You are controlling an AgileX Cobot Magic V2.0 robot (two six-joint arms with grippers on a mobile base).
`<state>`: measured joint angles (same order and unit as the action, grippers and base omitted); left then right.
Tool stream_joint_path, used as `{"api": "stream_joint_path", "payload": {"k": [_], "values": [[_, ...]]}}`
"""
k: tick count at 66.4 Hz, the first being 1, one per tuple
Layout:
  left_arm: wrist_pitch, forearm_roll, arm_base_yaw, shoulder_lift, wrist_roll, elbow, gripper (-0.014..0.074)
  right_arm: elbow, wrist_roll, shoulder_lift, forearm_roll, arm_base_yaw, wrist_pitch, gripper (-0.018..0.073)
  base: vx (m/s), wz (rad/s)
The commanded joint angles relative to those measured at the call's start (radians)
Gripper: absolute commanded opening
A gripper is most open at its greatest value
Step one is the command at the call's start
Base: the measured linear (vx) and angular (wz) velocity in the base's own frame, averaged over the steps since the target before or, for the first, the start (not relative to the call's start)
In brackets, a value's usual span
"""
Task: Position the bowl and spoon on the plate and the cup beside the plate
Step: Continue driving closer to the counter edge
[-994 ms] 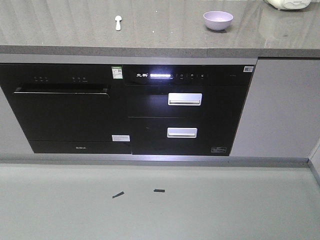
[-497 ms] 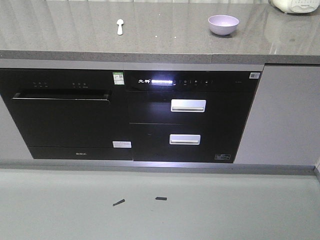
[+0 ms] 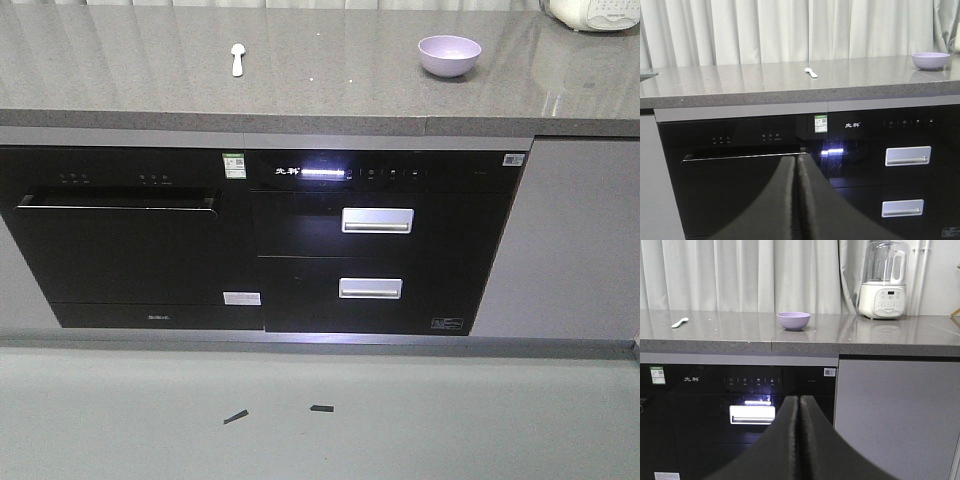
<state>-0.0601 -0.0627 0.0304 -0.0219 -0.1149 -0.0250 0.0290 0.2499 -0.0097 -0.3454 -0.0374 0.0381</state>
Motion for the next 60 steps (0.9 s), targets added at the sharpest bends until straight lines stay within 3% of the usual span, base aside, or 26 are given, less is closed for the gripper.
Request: {"api": "stream_joint_path", "payload": {"k": [1, 60], "values": [[0.068, 0.007, 0.000, -0.010, -0.011, -0.030, -0.0006, 0.014, -0.003, -0.011, -0.007, -0.005, -0.070, -0.0002, 0.06, -0.01], [0.068, 0.007, 0.000, -0.010, -0.011, -0.030, -0.0006, 0.014, -0.003, -0.011, -0.007, -0.005, -0.070, -0.0002, 0.08, 0.00]]}}
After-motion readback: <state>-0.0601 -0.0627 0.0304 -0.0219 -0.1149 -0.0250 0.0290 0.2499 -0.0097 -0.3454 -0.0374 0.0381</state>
